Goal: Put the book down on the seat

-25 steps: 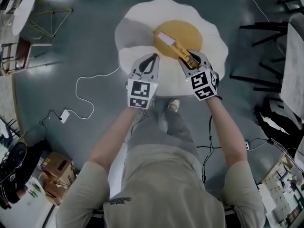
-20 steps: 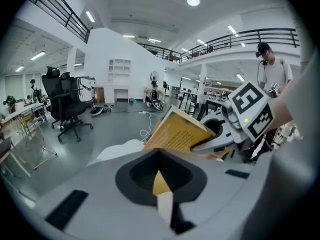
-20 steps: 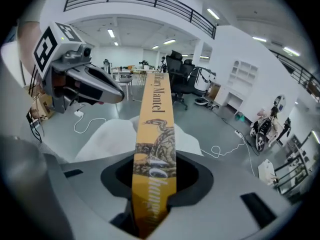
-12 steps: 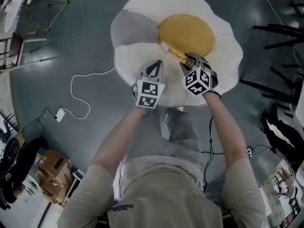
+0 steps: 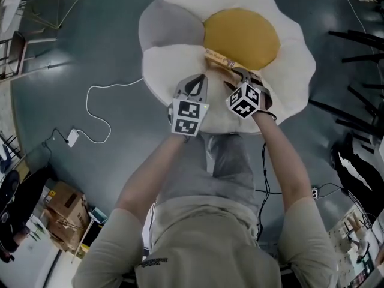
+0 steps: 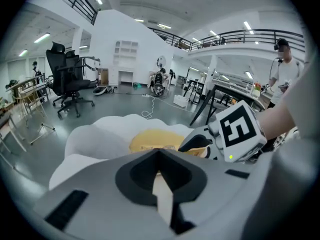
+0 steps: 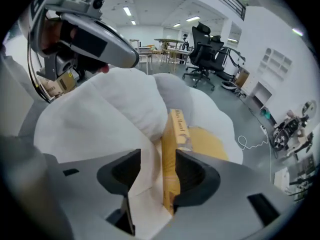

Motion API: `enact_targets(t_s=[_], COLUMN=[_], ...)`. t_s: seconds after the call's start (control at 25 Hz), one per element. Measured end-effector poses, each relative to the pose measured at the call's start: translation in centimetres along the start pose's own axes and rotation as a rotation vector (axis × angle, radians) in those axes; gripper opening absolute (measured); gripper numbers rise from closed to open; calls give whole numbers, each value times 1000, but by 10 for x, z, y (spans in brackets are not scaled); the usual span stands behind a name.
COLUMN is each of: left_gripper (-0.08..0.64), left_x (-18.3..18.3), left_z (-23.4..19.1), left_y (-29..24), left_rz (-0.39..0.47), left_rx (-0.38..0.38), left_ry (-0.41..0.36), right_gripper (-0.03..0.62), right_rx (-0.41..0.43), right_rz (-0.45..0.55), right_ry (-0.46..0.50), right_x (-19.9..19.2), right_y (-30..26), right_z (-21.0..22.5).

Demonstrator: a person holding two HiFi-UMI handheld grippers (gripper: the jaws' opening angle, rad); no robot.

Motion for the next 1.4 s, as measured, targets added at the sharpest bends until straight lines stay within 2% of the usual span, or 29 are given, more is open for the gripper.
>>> enact_targets(t_s=[0.12, 0.36, 0.84, 1.04, 1.24, 1.4], left_gripper=[11, 11, 11, 11, 11, 11], left_x=[5, 19, 74, 119, 173, 212], left_z=[2, 11, 36, 42, 49, 62], left_y=[8, 30, 103, 148, 196, 233], left_rz=[17, -2, -18, 77, 177, 259], left_rx=[-4, -16, -48, -54, -40, -29], left_ry=[-8, -29, -76, -114, -141, -239], right_gripper=[215, 206, 187, 183, 169, 144], right_rx=[16, 7, -104, -164, -245, -317], right_rz=[14, 27, 86, 134, 239, 341], right_ry=[-24, -96, -244, -250, -247, -276], right_x=[3, 4, 31, 59, 95, 121], right_y=[9, 47, 179, 241, 316, 382], right_z=[-9, -27, -40, -31, -13, -3])
Point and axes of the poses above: the fingertips, and each gripper's own axes: y backward along the fingers, z to its right, x out of its top, the point moved 10 cm from there along y, backward along the fingers, and after that the axes turned 3 degrees about -x, right-handed, at the moved point
